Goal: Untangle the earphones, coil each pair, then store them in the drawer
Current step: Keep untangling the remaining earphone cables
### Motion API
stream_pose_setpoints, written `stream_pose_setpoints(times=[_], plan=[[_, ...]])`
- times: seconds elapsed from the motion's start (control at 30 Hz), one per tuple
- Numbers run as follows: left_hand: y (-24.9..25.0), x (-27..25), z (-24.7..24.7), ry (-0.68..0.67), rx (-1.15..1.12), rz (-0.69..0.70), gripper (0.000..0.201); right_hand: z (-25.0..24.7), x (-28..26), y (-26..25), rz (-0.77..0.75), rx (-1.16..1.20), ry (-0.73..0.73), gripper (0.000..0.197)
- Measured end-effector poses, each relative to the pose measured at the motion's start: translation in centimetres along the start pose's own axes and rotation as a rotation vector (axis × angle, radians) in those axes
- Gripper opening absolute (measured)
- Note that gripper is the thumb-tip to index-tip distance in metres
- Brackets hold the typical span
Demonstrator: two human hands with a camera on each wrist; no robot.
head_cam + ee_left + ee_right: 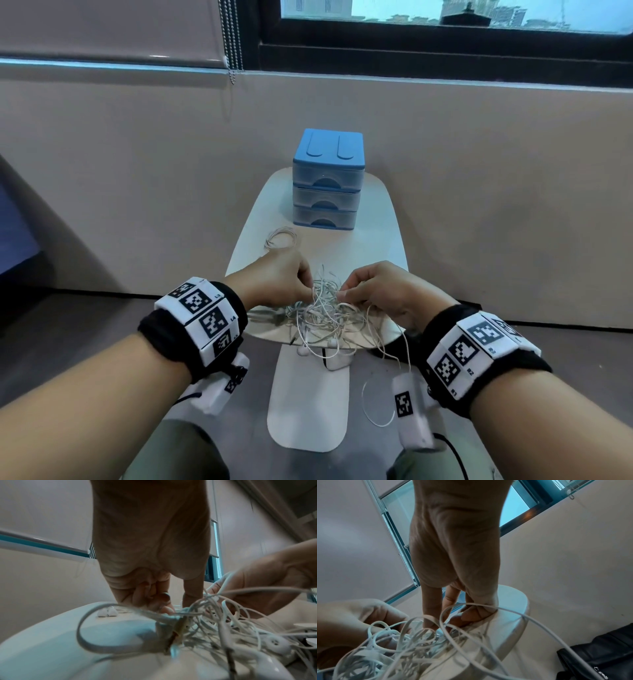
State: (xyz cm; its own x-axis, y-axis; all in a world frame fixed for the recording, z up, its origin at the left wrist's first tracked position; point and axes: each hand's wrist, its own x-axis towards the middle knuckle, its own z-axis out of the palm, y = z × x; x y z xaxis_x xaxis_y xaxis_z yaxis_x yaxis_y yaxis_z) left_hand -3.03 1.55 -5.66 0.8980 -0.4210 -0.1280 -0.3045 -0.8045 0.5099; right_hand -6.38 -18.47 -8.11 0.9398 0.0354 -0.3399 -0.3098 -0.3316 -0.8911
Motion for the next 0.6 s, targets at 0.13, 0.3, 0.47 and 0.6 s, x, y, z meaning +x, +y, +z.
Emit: stream_pose_setpoints(times=[0.13,0.3,0.47,0.6], plan=[[0.0,-0.2,0.4,-0.008,0.062,-0.004,0.004,0.3,-0.3,-0.6,0.024,-0.045,0.016,0.017],[0.5,-0.6,-0.1,0.091,-0.02,0.016,0.008,0.4,-0.6,-0.4,0.002,-0.014,0.028,0.018],[1.1,-1.4,-1.0,0.222,-0.177,0.112,0.01,0.2,-1.7,0.2,-0.075,0.061,0.041,0.016],[1.1,-1.5,-1.2,0.199,-0.242,0.174,0.012,-0.6,-2.7,-1.6,-0.266,0.061,0.321,0.016]])
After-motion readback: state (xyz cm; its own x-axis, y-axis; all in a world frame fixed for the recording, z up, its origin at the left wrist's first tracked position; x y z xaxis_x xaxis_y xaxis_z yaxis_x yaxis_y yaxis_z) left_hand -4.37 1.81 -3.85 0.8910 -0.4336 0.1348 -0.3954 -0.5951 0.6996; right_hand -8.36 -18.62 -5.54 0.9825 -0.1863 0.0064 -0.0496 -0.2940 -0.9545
